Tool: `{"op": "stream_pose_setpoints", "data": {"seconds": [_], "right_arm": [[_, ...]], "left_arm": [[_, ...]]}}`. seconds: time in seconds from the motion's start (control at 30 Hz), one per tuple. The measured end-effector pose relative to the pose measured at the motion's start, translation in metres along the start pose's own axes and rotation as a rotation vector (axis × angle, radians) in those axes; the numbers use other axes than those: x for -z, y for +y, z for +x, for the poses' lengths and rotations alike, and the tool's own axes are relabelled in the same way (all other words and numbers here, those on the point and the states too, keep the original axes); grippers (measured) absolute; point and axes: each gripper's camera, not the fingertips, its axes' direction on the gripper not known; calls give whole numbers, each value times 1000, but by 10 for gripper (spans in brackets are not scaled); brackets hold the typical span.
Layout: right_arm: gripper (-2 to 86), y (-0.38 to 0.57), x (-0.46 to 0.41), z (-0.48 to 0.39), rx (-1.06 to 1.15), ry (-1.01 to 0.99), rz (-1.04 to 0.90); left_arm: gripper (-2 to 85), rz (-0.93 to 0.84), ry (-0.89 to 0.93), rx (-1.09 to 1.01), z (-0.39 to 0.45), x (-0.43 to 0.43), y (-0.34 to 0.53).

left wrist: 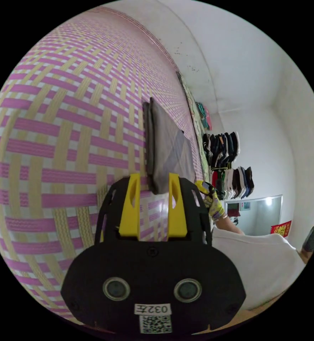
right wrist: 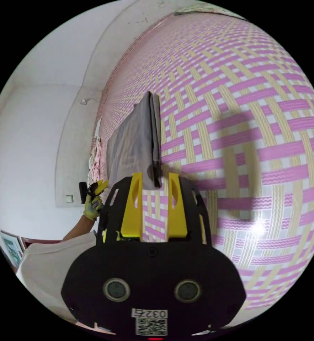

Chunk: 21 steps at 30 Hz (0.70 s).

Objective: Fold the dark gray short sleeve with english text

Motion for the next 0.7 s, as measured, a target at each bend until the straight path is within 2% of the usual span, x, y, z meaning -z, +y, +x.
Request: {"op": "stream_pose_setpoints", "data": {"seconds": [0.17,0.4,0.57,0.7], "right_arm": [[45,-2,-29,-12,22,1,-111],[-1,32,3,-11,55,31,-70],[-5,71,10,-25,162,233,-134],[-5,75,12,-26,166,252,-129]], "left_arm": [[-3,-108,-62,-43,32,-31,5],[-14,-171,-160,-173,101,-38,62],[-5,-304,-531,-367,185,-85,135],[6,-201,-670,-411,206,-96,158]]}}
